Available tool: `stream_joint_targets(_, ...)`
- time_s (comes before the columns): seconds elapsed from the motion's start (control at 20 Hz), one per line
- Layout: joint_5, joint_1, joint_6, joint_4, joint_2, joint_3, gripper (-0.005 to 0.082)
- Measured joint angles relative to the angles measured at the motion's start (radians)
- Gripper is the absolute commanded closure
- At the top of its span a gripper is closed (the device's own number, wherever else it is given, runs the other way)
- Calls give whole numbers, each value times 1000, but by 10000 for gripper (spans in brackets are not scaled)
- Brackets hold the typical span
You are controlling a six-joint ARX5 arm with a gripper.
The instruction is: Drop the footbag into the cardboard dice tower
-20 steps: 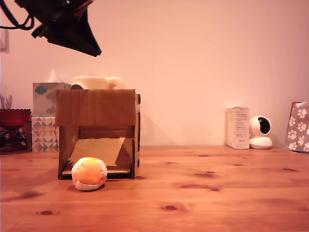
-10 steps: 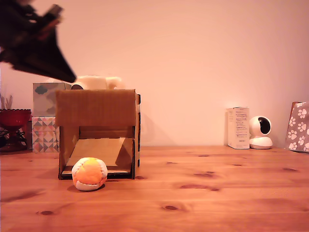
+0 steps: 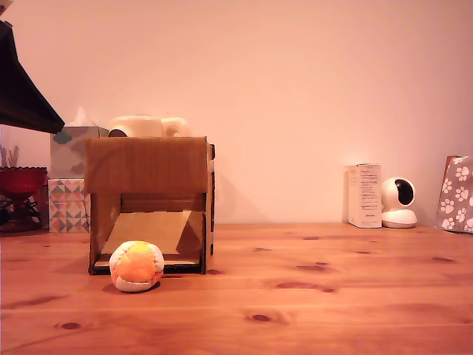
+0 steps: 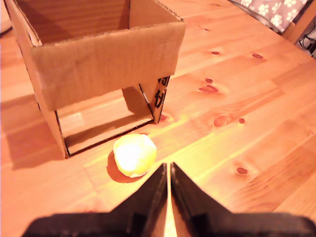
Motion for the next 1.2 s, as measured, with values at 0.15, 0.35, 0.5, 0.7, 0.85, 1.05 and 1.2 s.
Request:
stream_joint_targets(0.15, 0, 0, -7, 1, 17, 0, 785)
stream_joint_targets(0.35, 0, 0, -7, 31, 98, 0, 785)
stream_joint_targets(0.5, 0, 0, -6, 75, 198, 0, 785)
stream_joint_targets(0.7, -1, -24, -6, 157, 296, 0, 785)
stream_joint_targets(0.85, 0, -53, -6, 230, 356, 0, 785)
stream_joint_targets(1.05, 0, -68, -6, 319, 436, 0, 251)
stream_joint_targets(1.2, -12, -68, -6, 384, 468, 0, 10)
